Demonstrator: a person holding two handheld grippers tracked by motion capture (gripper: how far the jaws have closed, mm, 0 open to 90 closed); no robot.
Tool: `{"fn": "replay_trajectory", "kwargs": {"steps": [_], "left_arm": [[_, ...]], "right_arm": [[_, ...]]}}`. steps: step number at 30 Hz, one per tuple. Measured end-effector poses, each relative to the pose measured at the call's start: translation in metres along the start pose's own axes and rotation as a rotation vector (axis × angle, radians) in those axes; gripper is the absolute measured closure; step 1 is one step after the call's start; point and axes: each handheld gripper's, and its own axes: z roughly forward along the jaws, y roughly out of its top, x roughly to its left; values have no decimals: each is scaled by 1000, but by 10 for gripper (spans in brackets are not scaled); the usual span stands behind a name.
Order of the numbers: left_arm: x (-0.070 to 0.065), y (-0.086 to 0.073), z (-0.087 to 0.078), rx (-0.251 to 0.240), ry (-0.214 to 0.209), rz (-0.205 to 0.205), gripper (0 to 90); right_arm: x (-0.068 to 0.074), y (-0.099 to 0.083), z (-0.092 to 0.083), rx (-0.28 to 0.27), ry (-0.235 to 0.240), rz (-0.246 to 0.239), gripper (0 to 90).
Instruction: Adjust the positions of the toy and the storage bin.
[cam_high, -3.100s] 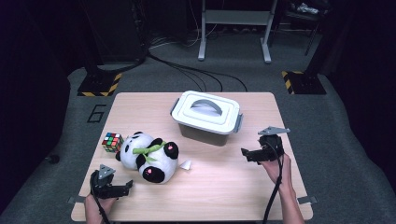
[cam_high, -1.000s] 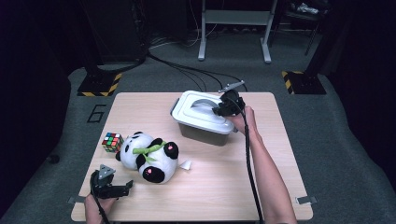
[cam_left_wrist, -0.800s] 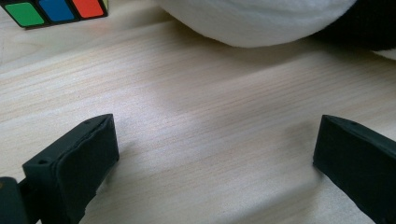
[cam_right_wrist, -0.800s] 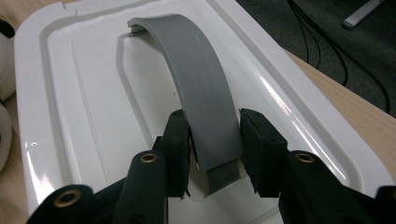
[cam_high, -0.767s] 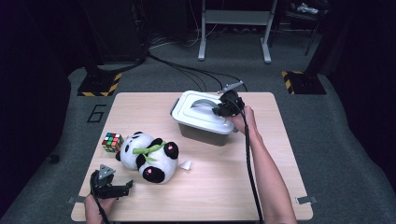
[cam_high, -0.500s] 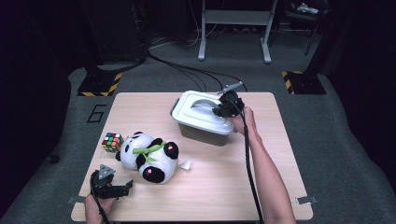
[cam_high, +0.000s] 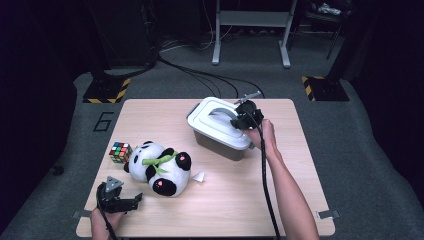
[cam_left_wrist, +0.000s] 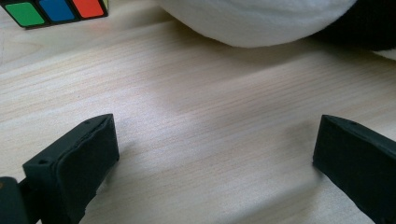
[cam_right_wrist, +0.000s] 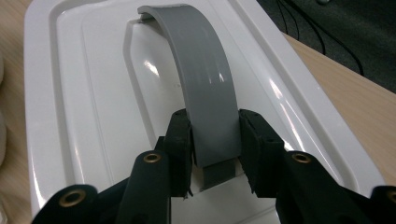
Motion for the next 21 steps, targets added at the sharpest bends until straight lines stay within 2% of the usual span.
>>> {"fn": "replay_trajectory", "kwargs": {"steps": [3, 5, 7, 11, 15, 17, 21], "left_arm": [[0, 0, 0, 2, 0, 2, 1], [0, 0, 0, 1, 0, 2, 0], [0, 0, 0, 0, 0, 0, 0], [0, 0, 0, -3, 0, 1, 1], [0, 0, 0, 1, 0, 2, 1], [0, 0, 0, 1, 0, 1, 0], [0, 0, 0, 1, -1, 1, 0]], "right_arm": [[1, -5, -4, -4, 13, 12, 649], [-1, -7, -6, -3, 37, 21, 634], [-3, -6, -6, -6, 66, 8, 565], [-4, 1, -6, -14, 73, -30, 486], [-5, 13, -4, -27, 93, -67, 458], [-5, 21, -3, -31, 89, -85, 457], [-4, 31, 1, -39, 112, -110, 478]]}}
